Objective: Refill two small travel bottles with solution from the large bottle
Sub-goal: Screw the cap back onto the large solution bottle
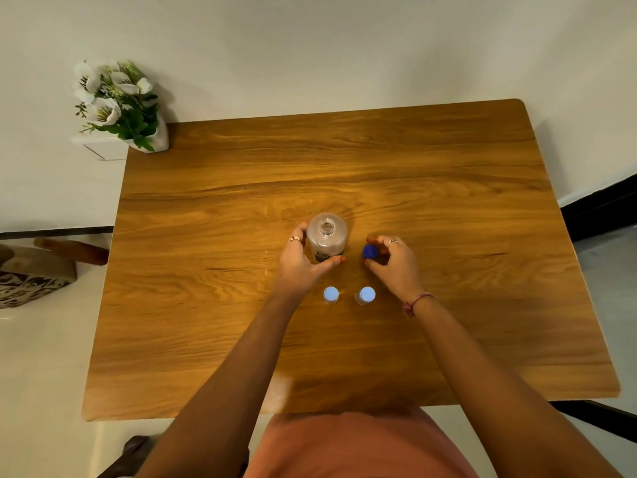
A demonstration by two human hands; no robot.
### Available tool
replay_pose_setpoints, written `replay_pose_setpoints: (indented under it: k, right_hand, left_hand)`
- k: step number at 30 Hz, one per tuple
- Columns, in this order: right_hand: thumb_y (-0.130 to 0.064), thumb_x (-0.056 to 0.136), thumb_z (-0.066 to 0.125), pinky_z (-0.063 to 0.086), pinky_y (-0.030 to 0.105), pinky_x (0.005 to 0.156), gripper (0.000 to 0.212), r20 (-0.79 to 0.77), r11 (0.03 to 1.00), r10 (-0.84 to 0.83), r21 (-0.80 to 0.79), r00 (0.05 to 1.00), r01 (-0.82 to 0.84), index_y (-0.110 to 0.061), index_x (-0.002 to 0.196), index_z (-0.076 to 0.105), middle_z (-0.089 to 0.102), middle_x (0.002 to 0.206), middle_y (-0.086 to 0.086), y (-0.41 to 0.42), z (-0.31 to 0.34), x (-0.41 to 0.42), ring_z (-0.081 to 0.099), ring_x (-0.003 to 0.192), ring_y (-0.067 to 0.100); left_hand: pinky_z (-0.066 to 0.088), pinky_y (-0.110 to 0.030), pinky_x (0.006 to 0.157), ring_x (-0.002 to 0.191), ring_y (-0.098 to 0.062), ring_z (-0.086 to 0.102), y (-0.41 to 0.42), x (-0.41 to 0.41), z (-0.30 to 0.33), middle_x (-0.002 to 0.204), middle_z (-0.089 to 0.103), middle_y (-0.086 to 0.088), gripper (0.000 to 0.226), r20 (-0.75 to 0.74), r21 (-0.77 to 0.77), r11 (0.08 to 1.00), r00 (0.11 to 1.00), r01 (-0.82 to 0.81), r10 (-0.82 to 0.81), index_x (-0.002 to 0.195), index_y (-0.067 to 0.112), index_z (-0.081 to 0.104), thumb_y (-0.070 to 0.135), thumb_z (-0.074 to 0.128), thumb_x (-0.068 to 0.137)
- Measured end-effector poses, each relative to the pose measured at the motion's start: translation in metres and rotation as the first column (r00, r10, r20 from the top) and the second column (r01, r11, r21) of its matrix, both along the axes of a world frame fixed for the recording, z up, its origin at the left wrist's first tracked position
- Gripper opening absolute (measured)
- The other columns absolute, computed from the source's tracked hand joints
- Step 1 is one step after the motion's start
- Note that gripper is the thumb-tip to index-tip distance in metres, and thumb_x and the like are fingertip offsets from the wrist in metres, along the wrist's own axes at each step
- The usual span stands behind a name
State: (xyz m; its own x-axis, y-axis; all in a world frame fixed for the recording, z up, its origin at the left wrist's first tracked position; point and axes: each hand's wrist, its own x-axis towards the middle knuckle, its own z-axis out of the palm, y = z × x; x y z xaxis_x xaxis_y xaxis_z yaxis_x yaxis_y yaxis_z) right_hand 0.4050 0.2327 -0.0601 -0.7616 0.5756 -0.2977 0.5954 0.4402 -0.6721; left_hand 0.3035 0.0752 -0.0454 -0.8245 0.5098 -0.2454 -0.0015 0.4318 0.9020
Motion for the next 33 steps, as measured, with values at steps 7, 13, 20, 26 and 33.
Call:
replay_pose_setpoints:
  k: [7, 13, 20, 26, 33]
  right_hand:
    - [-0.010, 0.079, 0.071, 0.046, 0.033, 0.095, 0.041, -0.054, 0.999, -0.030, -0.018, 0.998, 0.030, -0.010, 0.119, 0.060, 0.058, 0.119, 0.007, 0.003, 0.002, -0.001, 0.054, 0.109, 0.019]
    - [-0.007, 0.078, 0.071, 0.049, 0.032, 0.091, 0.039, -0.155, 0.995, -0.086, -0.073, 0.984, 0.075, -0.008, 0.116, 0.061, 0.056, 0.115, 0.007, 0.014, 0.016, -0.008, 0.058, 0.104, 0.020]
    - [-0.009, 0.080, 0.070, 0.051, 0.017, 0.084, 0.037, -0.378, 0.981, -0.151, -0.175, 0.914, 0.090, -0.017, 0.115, 0.061, 0.054, 0.112, -0.003, 0.030, 0.067, -0.029, 0.058, 0.102, 0.007]
    - [-0.011, 0.080, 0.072, 0.051, 0.011, 0.074, 0.044, -0.541, 0.972, -0.161, -0.233, 0.825, 0.037, -0.023, 0.118, 0.055, 0.060, 0.112, -0.004, 0.032, 0.127, -0.039, 0.060, 0.100, 0.002]
    - [-0.013, 0.078, 0.074, 0.053, 0.015, 0.075, 0.040, -0.677, 0.965, -0.167, -0.261, 0.717, -0.022, -0.021, 0.113, 0.056, 0.064, 0.108, -0.004, 0.032, 0.195, -0.045, 0.064, 0.097, 0.007]
  left_hand:
    - [0.043, -0.008, 0.088, 0.105, 0.006, 0.055, 0.002, 0.000, 0.002, 0.109, 0.059, 0.016, 0.065, 0.008, 0.044, 0.999, 1.000, -0.022, 0.022, 0.115, 0.025, 0.049, 0.016, 0.087, 0.063]
    - [0.041, -0.003, 0.080, 0.103, 0.003, 0.056, 0.009, -0.007, 0.021, 0.111, 0.061, 0.009, 0.064, -0.001, 0.099, 0.995, 1.000, -0.006, 0.006, 0.113, 0.021, 0.051, 0.015, 0.087, 0.062]
    - [0.039, -0.003, 0.085, 0.111, -0.005, 0.054, 0.022, -0.025, 0.062, 0.119, 0.058, 0.003, 0.069, -0.134, 0.167, 0.986, 0.991, 0.031, -0.009, 0.119, 0.020, 0.051, 0.025, 0.088, 0.060]
    - [0.041, -0.005, 0.086, 0.112, -0.005, 0.052, 0.030, -0.035, 0.105, 0.121, 0.056, 0.005, 0.072, -0.239, 0.215, 0.976, 0.971, 0.045, 0.008, 0.122, 0.023, 0.049, 0.029, 0.087, 0.061]
    - [0.041, 0.001, 0.076, 0.106, 0.003, 0.052, 0.038, -0.038, 0.162, 0.115, 0.055, 0.014, 0.069, -0.312, 0.266, 0.962, 0.950, 0.068, 0.020, 0.120, 0.029, 0.047, 0.030, 0.086, 0.062]
